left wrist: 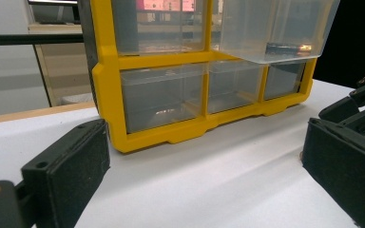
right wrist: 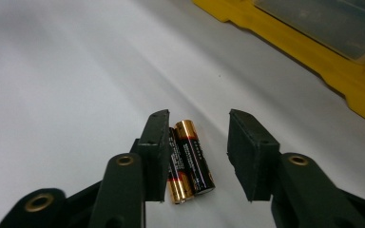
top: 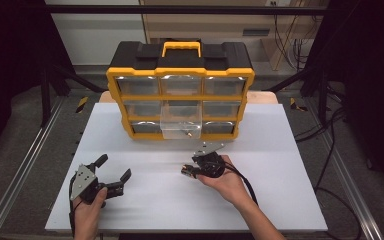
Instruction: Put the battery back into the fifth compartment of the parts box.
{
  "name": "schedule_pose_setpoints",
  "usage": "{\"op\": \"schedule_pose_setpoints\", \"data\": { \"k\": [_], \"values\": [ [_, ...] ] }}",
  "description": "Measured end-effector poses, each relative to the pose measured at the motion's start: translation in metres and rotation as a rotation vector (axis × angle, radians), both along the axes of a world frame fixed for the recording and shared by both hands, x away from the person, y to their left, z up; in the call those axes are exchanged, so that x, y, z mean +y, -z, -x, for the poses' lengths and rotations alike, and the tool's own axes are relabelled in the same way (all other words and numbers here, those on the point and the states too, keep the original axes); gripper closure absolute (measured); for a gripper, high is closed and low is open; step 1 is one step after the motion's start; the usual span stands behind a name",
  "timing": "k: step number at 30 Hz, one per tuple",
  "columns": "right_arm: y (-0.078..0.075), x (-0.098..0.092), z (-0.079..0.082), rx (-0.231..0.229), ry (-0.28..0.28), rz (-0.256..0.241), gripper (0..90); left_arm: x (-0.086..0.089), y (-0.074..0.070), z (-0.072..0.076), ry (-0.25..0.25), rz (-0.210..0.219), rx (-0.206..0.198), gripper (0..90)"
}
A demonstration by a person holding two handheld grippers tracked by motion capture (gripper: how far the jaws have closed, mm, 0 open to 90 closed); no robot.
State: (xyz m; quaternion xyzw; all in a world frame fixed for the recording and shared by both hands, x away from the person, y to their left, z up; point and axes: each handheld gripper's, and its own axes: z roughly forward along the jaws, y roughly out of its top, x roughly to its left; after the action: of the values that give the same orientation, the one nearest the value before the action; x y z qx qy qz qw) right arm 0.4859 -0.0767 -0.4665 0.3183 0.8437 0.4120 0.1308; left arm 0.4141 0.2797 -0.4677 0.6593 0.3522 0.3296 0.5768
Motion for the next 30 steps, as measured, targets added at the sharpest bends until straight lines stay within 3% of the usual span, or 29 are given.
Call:
{"op": "schedule_pose_setpoints", "data": {
  "k": [5, 13, 30],
  "values": [
    [0.006, 0.000, -0.004, 0.004, -0.005, 0.021, 69.3, 0.000, 0.000, 0.000, 0.000, -0.002, 0.001, 2.2],
    [0.011, 0.002, -0.006, 0.034, -0.030, 0.048, 75.2, 0.000, 0.000, 0.000, 0.000, -0.003, 0.003, 2.1],
    [0.022, 0.003, -0.015, 0.055, -0.030, 0.087, 76.1, -0.002, 0.001, -0.001, 0.006, -0.008, 0.007, 2.2]
  ]
}}
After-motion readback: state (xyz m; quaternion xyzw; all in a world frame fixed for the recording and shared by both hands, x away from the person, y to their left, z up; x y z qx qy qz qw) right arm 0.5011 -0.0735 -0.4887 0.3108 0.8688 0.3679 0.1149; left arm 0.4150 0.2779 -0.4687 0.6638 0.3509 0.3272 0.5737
